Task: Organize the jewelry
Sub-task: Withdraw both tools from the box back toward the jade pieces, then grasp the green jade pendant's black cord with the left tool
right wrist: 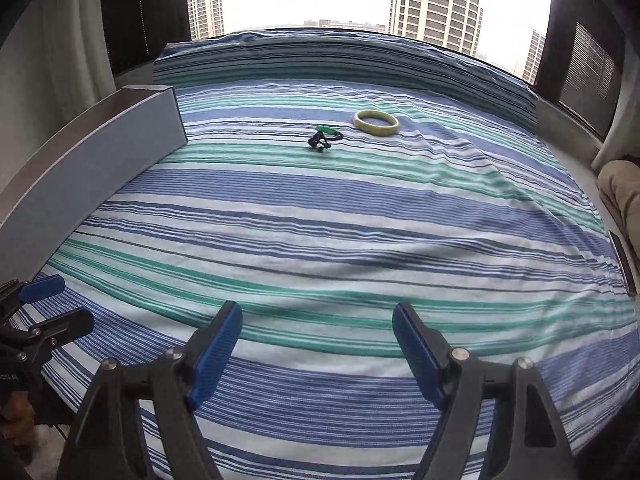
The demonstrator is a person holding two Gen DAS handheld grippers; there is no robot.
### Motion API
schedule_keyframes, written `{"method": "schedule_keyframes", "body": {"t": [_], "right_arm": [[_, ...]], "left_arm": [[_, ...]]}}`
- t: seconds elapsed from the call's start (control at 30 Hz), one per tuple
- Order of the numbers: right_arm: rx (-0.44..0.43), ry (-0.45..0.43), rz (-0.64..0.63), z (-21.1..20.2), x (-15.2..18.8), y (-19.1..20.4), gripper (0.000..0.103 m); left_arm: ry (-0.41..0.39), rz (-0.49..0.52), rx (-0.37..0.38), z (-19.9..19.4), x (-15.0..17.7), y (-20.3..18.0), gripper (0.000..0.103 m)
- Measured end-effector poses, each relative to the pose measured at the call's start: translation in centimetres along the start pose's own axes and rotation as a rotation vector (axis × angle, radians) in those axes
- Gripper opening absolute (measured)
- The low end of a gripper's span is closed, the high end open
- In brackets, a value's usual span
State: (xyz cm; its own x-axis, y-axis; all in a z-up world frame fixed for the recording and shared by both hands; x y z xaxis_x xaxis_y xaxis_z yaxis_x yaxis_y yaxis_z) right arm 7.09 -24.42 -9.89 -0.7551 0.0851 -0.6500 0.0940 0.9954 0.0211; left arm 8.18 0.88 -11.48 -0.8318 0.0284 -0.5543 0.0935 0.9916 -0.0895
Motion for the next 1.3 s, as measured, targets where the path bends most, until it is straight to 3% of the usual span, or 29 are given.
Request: {"method": "schedule_keyframes", "body": {"t": [0.17, 0.47, 0.77, 0.9, 1.07, 1.23, 1.3], "right_arm": [[0.021, 0.012, 0.042, 0.6, 1.5, -1.9, 0.079], [0.012, -0.014, 0.037, 0.7, 1.7, -2.1, 0.079], [-0.014, 0.005, 0.064, 1.7, 2.2, -3.0, 0.079], [-0.023, 0.007, 0.079, 2.1, 2.0, -3.9, 0.079], [-0.039, 0.006, 0.102, 2.4, 1.6, -5.0, 0.079], [-0.051, 0.005, 0.120, 2.5, 1.4, -6.0, 0.079], [-0.055, 0.006, 0.128, 2.5, 1.4, -6.4, 0.079]], "left_arm": [[0.022, 0.034, -0.021, 1.3, 0.2, -0.6, 0.099], [0.029, 0.051, -0.038, 2.1, 0.1, -1.1, 0.099], [0.046, 0.084, -0.012, 3.3, -1.5, -2.3, 0.099], [0.038, 0.107, 0.023, 4.2, -5.1, -3.2, 0.099], [-0.006, 0.133, 0.116, 6.5, -12.4, -4.6, 0.099], [-0.036, 0.133, 0.126, 11.6, -19.5, -5.9, 0.099], [-0.041, 0.137, 0.096, 13.8, -21.4, -6.4, 0.099]]}}
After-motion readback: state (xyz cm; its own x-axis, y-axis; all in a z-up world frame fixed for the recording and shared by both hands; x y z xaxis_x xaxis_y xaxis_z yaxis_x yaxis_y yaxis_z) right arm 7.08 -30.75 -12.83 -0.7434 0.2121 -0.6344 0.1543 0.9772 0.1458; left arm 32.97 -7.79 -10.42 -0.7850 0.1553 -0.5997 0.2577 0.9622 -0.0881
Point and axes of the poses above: each gripper's, at about its wrist camera, not at the fingertips, and z roughly the way its jaws point, y to its left, x to its underside, the point moved 1 cm from there along z, roughly the way its jaws point, and after that the axes turned 10 degrees about z, right-handed, at the moved point
